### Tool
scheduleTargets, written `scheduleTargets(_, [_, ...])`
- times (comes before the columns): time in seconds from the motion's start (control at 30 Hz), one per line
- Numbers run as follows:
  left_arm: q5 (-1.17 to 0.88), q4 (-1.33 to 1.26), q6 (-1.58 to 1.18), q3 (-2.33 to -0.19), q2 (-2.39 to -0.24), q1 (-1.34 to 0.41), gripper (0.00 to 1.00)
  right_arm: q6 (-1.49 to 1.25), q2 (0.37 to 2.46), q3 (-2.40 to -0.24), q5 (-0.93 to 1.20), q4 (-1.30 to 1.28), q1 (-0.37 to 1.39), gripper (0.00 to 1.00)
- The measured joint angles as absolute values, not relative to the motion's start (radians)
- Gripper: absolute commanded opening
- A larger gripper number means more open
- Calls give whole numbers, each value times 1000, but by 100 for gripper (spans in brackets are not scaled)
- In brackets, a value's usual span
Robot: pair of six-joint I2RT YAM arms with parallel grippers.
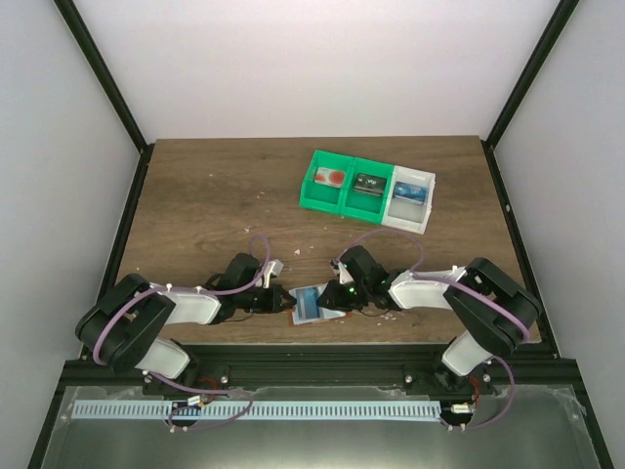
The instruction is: Take the credit cards out of the card holder
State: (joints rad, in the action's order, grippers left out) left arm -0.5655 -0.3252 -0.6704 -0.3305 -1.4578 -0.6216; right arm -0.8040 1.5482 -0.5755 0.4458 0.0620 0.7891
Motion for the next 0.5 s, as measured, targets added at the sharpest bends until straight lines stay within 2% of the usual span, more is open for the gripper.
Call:
scheduleTargets(0.33, [-566,-327,-669,-331,-1462,-622,4,-818,1579,-573,479,131,789,13])
scheduleTargets(0.5, [-568,-335,-669,-331,-1467,-621,4,-830,1579,-555,482,170,789,8])
